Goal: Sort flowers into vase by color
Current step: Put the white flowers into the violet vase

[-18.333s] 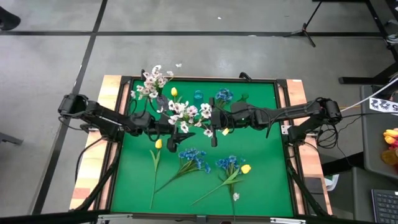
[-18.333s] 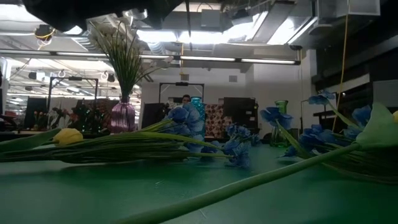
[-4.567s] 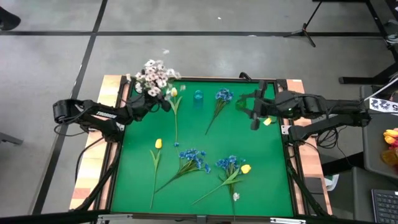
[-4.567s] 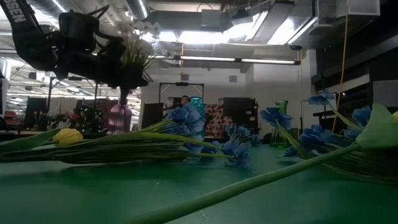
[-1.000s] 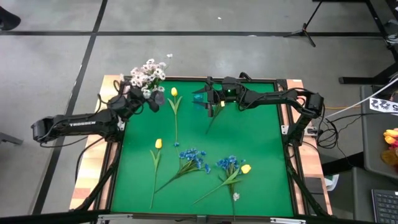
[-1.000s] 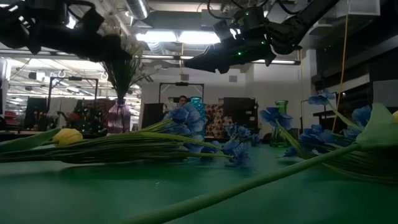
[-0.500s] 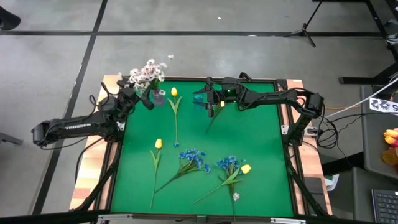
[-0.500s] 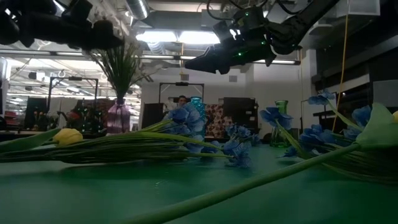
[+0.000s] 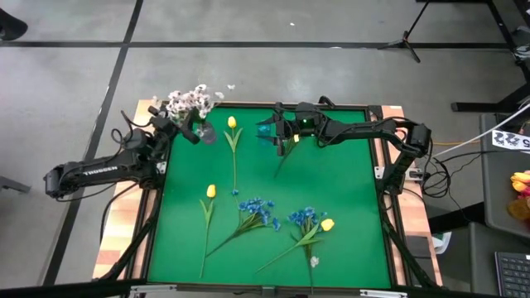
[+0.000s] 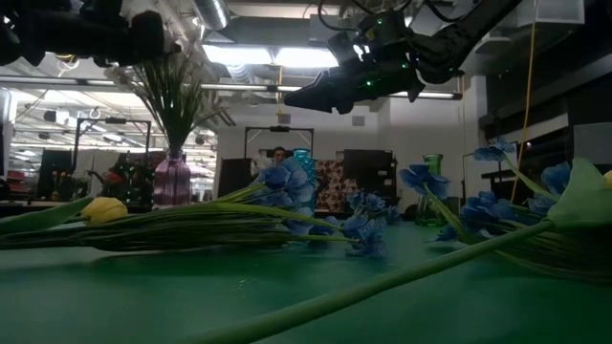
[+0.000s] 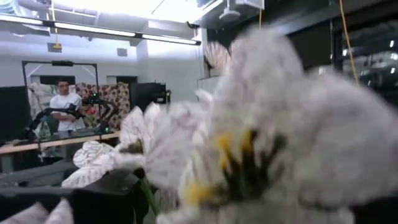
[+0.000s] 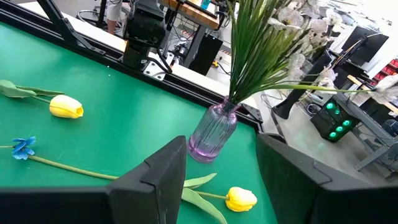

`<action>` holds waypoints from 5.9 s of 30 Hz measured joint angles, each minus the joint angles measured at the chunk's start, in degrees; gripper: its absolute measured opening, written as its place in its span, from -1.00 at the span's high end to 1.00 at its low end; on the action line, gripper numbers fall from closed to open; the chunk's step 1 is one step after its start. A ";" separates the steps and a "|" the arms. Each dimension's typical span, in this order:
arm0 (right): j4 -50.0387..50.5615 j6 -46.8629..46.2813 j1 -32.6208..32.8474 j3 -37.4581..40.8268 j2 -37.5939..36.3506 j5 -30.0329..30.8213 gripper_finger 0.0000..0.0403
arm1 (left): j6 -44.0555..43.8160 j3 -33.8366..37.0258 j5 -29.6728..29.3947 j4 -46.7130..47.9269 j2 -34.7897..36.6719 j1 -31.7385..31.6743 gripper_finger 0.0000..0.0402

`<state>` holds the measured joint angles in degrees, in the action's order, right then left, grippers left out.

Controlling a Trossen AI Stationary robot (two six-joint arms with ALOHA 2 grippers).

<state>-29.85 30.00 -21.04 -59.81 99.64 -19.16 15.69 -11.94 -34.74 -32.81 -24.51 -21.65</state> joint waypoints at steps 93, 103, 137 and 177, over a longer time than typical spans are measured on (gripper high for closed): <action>-6.95 -9.25 9.07 -38.21 35.36 21.05 -0.46 | -21.40 -0.02 12.86 -10.83 -13.78 -0.02 -0.21; -8.69 -8.26 9.89 -43.75 35.36 20.61 -0.46 | -21.97 -0.02 13.16 -11.62 -15.06 -0.02 -0.21; -7.21 -2.45 9.65 -46.75 37.24 21.57 0.04 | -34.08 -0.02 21.53 -13.74 -14.86 -0.04 -0.21; -4.52 -2.64 8.98 -46.75 37.26 21.46 0.81 | -25.19 0.00 17.18 -22.93 -1.40 -1.77 -0.21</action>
<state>-34.37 27.35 -12.05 -106.56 136.90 2.31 -9.50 -11.94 -17.56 -55.74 -25.91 -23.42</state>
